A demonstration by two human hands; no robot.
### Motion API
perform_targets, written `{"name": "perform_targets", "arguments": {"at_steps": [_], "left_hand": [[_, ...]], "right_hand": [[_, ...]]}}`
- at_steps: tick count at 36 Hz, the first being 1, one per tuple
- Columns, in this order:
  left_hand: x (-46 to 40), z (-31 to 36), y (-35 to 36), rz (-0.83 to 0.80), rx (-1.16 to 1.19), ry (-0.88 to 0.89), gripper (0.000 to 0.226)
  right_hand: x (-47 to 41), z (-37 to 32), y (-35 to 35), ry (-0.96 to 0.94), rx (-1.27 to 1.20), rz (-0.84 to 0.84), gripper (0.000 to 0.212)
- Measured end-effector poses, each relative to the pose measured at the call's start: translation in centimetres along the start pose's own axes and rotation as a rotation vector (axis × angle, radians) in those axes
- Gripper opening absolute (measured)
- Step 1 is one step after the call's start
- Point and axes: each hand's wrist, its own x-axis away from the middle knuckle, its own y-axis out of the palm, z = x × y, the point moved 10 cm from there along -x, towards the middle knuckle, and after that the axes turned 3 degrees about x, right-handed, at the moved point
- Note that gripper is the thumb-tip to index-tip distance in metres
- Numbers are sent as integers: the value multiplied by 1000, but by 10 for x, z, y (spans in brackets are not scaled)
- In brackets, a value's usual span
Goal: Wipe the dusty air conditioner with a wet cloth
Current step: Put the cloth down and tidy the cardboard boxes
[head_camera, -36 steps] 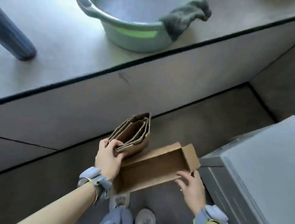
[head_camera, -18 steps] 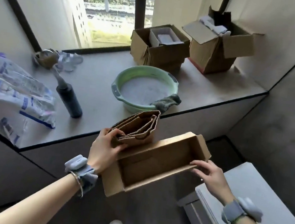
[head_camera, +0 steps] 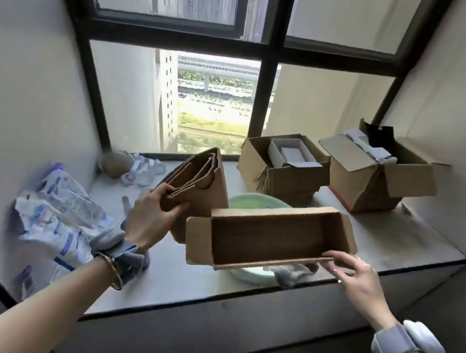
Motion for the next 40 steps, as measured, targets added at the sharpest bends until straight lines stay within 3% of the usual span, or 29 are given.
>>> {"name": "perform_targets", "arguments": {"at_steps": [8, 14, 19, 28, 40], "left_hand": [[-116, -24, 23, 0, -23, -138, 46], [-180, -58, 55, -21, -101, -282, 45], [-217, -82, 91, -17, -117, -409, 44], [-268, -119, 154, 71, -65, -629, 41], [-291, -160, 234, 192, -31, -702, 38]], "right_hand": [[-114, -13, 41, 174, -46, 116, 13], [-177, -27, 87, 347, -166, 188, 22], [-240, -46, 132, 389, -154, 140, 29], [-365, -59, 241, 350, -18, -78, 22], [-416, -8, 356, 491, 118, -219, 28]]}}
